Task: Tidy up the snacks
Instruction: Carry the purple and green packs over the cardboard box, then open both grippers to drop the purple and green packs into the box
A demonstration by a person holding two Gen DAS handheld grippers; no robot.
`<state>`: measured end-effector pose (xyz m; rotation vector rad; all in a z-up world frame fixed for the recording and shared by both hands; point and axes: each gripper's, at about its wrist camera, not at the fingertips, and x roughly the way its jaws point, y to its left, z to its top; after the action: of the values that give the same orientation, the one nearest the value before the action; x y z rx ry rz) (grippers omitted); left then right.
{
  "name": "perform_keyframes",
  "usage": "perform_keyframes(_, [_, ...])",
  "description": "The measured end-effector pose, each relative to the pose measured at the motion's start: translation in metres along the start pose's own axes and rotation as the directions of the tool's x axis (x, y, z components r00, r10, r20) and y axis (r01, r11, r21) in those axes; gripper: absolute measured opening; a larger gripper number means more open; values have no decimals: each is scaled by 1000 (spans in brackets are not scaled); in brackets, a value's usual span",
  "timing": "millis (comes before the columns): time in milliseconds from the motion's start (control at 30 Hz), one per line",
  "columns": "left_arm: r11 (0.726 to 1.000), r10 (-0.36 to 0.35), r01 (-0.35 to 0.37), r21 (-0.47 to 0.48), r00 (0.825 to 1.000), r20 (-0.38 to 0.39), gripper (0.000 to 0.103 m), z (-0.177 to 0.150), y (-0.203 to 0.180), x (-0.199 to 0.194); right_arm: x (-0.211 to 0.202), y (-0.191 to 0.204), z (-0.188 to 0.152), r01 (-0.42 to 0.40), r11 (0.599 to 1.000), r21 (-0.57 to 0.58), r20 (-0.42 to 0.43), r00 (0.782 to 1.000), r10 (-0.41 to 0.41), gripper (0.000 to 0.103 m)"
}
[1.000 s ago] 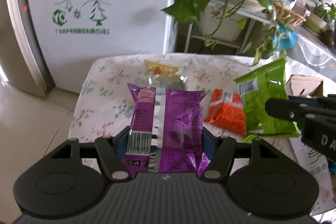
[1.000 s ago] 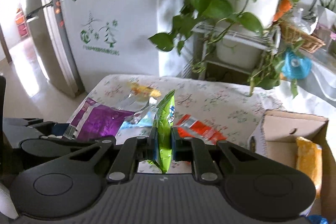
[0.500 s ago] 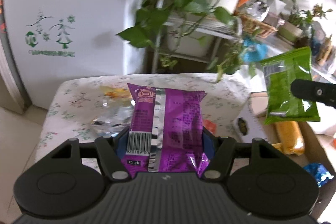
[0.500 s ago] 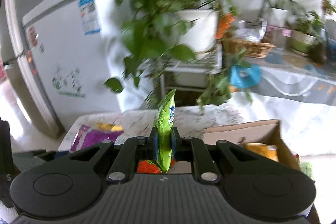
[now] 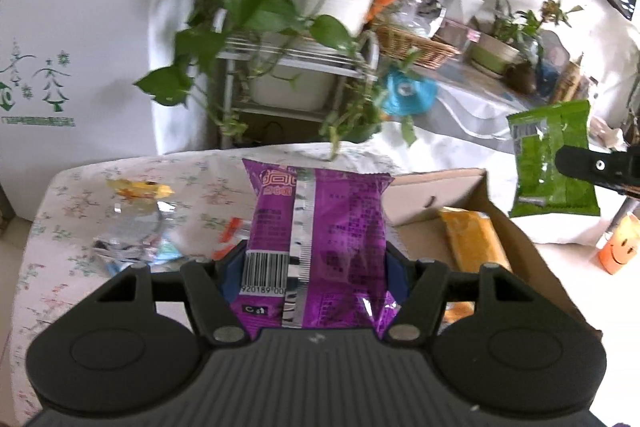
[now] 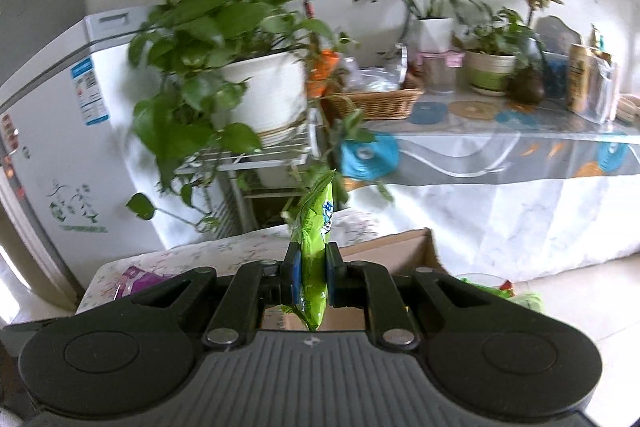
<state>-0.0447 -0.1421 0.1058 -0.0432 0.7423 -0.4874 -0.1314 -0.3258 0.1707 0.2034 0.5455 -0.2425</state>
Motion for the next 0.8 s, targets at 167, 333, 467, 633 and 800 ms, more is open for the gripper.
perform_keyframes(167, [999,-52,52,9,999,-16,67,0,-33,6,-2,-20,0,41,998,50,-11,999,-41,16])
perform_keyframes(333, [995,-89,90,32,995,-35,67,2,-65,14,-3,-35,2,68,993,98,-25,998,-65,16])
perform_keyframes(467, [993,-107,110,45,993,-58,67,-2,-85,20,-2,-42,2,75,990,123,-45,997,-70,16])
perform_keyframes(633, [991,-117,122,47,988,-98,67,-6,-98,31,2,-47,0,95,984,148,-91,992,-82,16])
perform_keyframes(800, [988,-135,144,62,982,-133,67,-10,-107,40,7,-51,-3,127,975,181,-133,986,-103,19])
